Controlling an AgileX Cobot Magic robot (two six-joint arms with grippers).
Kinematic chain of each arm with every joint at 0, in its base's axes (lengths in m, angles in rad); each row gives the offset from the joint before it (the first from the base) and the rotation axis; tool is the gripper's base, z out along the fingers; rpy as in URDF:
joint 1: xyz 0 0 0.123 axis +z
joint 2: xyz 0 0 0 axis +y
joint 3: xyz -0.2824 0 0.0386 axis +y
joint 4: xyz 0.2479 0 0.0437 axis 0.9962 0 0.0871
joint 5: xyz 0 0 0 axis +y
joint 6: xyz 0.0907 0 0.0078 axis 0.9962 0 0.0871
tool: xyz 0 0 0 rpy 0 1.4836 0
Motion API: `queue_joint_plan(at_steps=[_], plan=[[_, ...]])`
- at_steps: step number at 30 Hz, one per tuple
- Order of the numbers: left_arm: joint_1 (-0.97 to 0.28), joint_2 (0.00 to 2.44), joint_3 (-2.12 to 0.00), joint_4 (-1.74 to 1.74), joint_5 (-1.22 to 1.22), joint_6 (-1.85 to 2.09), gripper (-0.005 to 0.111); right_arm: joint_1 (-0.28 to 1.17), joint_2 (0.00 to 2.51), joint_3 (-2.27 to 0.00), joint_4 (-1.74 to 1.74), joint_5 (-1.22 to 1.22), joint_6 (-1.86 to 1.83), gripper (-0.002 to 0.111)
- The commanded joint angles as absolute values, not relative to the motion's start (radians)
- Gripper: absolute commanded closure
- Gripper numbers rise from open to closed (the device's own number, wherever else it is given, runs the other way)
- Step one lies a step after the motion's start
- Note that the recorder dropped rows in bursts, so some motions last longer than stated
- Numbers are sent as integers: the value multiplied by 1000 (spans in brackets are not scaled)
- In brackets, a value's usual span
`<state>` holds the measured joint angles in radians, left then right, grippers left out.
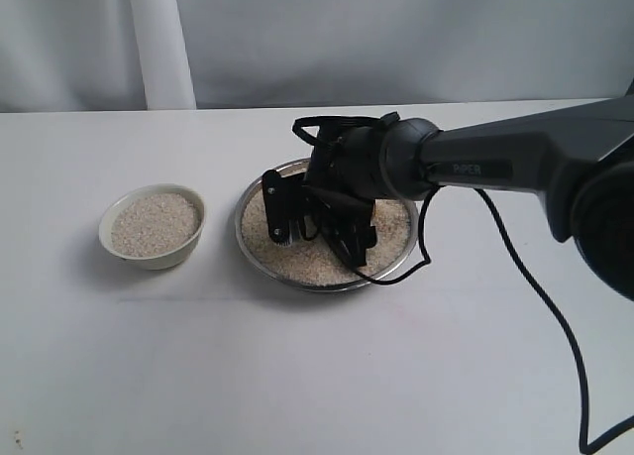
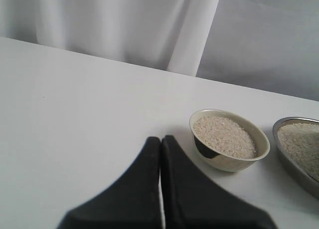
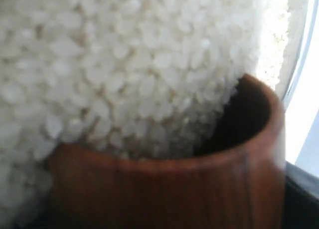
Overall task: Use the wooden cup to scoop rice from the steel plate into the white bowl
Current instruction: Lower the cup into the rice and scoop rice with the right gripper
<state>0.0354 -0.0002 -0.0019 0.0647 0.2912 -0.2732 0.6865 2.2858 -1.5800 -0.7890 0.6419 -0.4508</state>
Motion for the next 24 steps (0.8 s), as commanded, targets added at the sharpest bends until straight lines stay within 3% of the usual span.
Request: queue_joint_plan(at_steps=[1, 16, 24], plan=[[30, 0, 0, 61, 286, -276, 107, 686, 2319, -1567, -588, 604, -559, 108], [30, 0, 0, 61, 286, -276, 107, 646, 2319, -1567, -395, 529, -561, 108], [30, 0, 0, 61, 286, -276, 107, 587, 2319, -1489, -235, 360, -635, 108]])
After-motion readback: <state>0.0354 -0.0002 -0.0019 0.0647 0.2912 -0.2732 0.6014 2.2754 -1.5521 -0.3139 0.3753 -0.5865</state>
